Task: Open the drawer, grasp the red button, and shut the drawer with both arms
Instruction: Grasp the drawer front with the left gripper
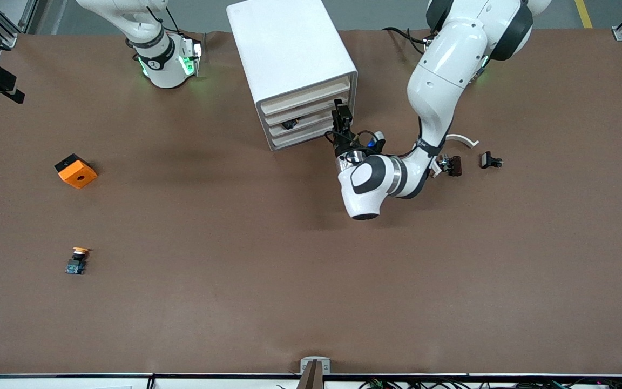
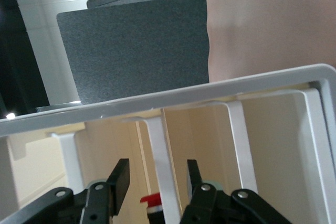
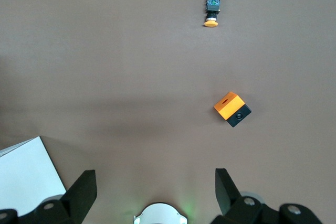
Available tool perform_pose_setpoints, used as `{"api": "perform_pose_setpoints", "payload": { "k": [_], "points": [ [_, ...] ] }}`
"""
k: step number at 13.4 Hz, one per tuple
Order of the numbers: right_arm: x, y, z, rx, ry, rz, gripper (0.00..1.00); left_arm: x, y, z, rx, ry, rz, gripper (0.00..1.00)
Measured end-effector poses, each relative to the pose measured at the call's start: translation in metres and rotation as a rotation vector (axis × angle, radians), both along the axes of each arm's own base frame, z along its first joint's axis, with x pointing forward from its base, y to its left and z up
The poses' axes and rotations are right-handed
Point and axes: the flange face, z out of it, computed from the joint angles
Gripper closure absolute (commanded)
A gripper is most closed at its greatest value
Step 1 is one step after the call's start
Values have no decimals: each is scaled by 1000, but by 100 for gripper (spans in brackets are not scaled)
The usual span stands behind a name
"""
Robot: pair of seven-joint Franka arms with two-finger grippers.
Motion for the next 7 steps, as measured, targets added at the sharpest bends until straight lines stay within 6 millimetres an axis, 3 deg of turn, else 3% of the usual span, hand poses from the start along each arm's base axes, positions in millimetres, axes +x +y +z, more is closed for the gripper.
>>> {"api": "perform_pose_setpoints", "payload": {
  "k": [7],
  "points": [
    [0,0,0,0,1,0,0,-31,-15,-6,14,42,-66,49]
  ]
}}
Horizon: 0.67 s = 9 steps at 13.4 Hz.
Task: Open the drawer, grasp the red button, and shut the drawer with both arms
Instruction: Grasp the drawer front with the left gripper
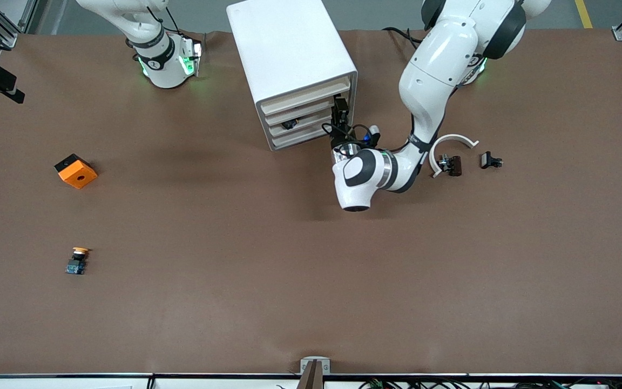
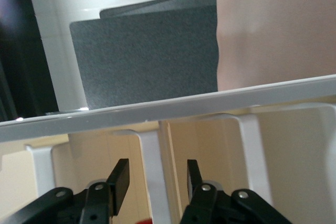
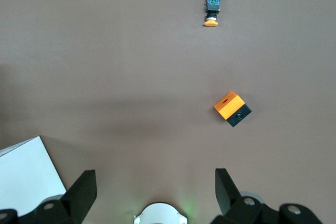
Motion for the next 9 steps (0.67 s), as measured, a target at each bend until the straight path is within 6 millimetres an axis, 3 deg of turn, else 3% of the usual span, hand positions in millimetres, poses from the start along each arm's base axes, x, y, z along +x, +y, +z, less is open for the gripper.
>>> {"api": "perform_pose_setpoints", "payload": {
  "k": [1,5,8,9],
  "points": [
    [0,0,0,0,0,0,0,-7,-5,0,1,6,-17,52],
    [0,0,0,0,0,0,0,-16,-9,-2,8,7,-38,84],
    [0,0,0,0,0,0,0,-15,-7,-3,15,1,-44,100],
    [0,0,0,0,0,0,0,-14,-6,-4,17,1,-45,100]
  ]
}}
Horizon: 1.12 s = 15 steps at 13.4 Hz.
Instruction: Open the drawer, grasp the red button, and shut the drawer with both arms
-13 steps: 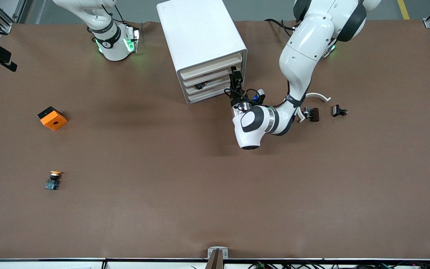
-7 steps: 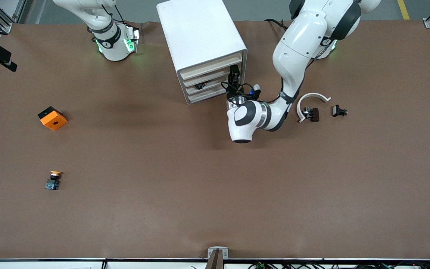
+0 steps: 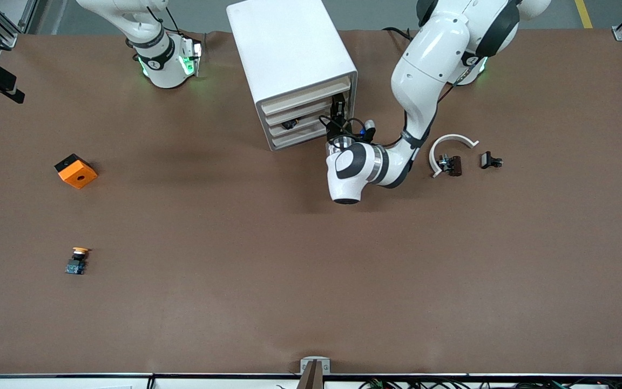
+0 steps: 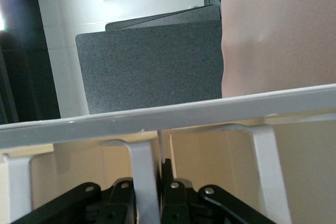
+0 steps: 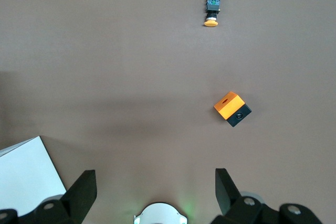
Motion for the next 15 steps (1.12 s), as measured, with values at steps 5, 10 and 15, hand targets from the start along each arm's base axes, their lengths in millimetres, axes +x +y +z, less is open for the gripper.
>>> {"api": "perform_pose_setpoints", "payload": {
  "k": [5,10,15],
  "points": [
    [0,-1,4,-1,-10,-1,0,0,2,-2,33,4,1,100],
    [7,-7,0,-4,-3,-13,0,11,11,-2,34,4,25,100],
    [47,-30,-64,2,109,-50,0,39,34,-1,32,-1,89,94]
  ]
}}
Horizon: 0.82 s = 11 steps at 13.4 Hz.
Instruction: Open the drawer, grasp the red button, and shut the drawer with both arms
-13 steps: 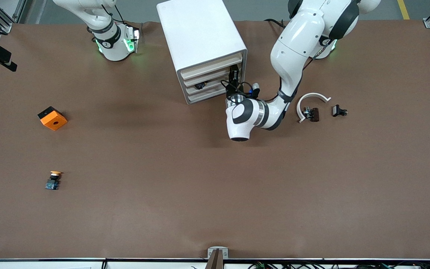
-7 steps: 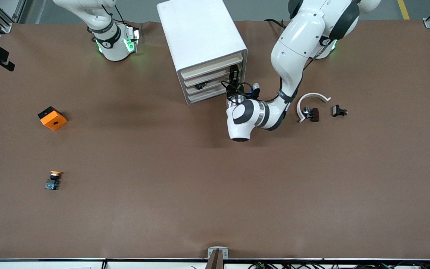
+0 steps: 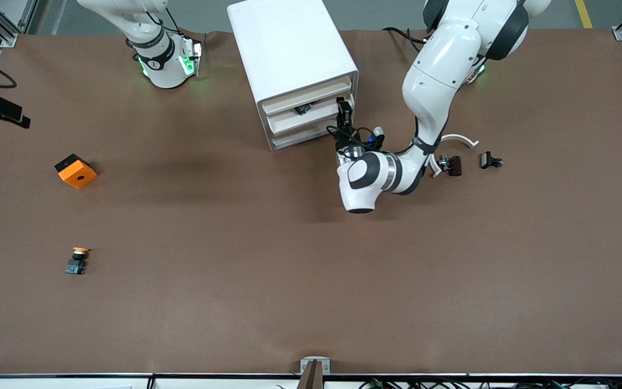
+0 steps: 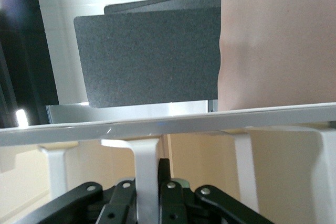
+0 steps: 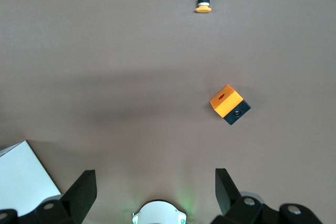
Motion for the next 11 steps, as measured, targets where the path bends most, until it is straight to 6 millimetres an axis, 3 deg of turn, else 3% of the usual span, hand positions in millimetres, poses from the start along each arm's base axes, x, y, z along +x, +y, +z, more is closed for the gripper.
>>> {"api": "perform_pose_setpoints", "payload": {
  "k": [6,9,11],
  "points": [
    [22,-7,-35,-1,40,-8,0,46,42,2,-12,-14,130,93],
    [37,-30,-69,0,80,-40,0,60,56,3,-16,-19,173,92],
    [39,-41,-75,1,88,-56,0,61,57,3,-17,-19,176,92]
  ]
}}
